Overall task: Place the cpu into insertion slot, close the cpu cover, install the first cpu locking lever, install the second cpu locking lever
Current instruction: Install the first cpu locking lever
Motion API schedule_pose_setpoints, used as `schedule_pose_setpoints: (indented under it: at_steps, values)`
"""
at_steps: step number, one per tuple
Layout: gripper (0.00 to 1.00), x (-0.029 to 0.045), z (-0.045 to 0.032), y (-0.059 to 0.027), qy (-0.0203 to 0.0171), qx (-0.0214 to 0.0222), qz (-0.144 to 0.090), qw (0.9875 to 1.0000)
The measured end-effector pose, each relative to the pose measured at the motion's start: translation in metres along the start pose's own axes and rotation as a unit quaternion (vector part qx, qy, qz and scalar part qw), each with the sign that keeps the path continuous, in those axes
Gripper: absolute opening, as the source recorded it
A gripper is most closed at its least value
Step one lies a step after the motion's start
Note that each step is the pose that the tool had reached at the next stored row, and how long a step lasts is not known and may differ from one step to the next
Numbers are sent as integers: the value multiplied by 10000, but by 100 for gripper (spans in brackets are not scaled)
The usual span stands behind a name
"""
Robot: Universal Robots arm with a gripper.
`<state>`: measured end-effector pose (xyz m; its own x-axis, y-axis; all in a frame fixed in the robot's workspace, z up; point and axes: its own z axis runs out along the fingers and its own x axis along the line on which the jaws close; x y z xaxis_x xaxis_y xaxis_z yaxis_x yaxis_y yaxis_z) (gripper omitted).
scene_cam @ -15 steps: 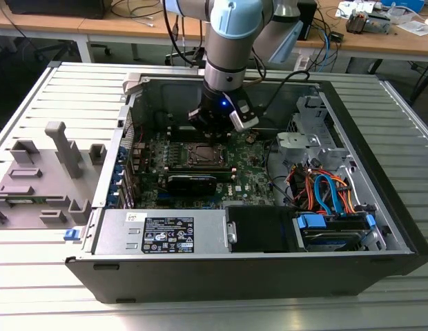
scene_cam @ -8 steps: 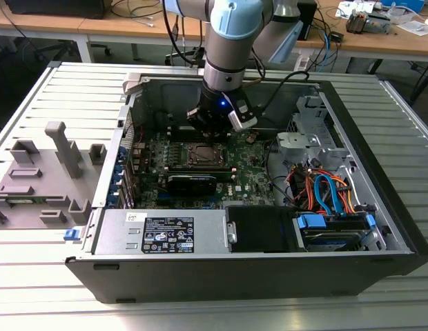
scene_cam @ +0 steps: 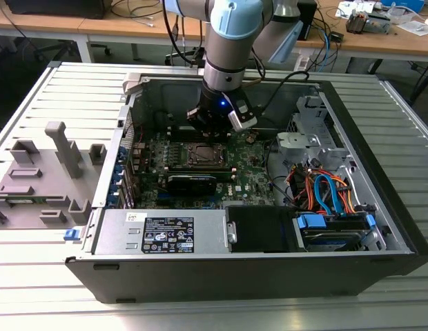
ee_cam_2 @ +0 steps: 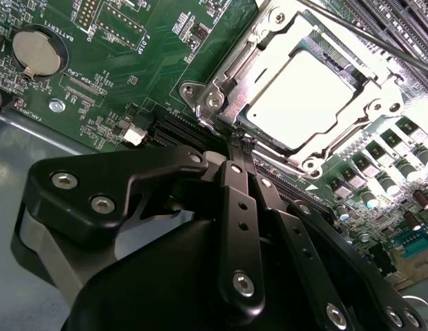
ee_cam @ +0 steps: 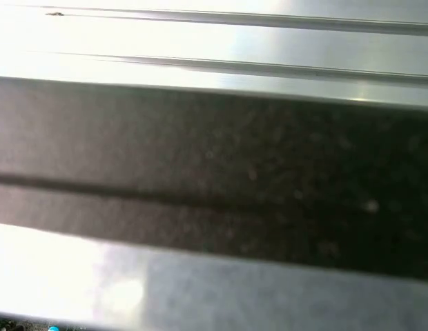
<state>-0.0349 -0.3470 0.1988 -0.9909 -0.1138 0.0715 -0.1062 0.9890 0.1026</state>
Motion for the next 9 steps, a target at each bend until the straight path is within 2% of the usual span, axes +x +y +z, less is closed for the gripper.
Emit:
schedule_pose_setpoints:
  at_steps: [9]
  values:
    - [11,0,0,0,0,0,0,10000]
